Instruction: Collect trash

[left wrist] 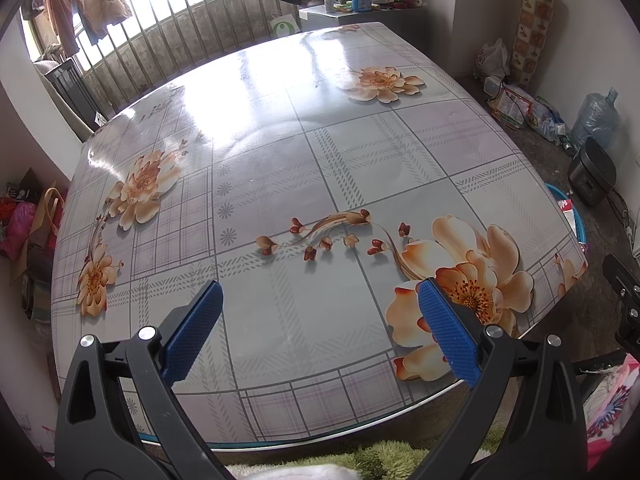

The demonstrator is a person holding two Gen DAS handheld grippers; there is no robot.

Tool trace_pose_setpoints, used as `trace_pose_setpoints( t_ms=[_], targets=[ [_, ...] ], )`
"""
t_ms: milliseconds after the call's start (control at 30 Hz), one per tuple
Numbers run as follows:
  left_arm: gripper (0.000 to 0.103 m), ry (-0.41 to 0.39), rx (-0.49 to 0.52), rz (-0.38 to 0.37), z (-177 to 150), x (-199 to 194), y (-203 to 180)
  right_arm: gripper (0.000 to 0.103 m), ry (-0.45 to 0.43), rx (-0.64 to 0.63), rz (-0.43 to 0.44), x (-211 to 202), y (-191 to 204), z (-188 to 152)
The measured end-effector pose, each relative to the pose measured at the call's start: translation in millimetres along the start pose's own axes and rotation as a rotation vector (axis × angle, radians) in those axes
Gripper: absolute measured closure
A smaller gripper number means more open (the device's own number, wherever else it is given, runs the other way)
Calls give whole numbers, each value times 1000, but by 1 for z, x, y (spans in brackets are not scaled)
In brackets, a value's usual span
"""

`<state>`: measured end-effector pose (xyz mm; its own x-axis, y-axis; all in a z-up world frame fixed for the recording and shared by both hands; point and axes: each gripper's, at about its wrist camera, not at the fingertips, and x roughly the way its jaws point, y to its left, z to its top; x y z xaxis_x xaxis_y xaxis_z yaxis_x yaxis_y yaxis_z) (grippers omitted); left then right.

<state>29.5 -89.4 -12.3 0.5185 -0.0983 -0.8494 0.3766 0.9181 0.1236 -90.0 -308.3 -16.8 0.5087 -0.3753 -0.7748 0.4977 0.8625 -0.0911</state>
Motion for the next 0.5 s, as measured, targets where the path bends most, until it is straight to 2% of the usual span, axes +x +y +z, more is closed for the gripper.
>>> trace_pose_setpoints(
  t_ms=[500],
  targets=[
    [9, -1, 0, 0, 0, 0, 1, 7, -1, -1, -2, 0, 0, 0]
  ],
)
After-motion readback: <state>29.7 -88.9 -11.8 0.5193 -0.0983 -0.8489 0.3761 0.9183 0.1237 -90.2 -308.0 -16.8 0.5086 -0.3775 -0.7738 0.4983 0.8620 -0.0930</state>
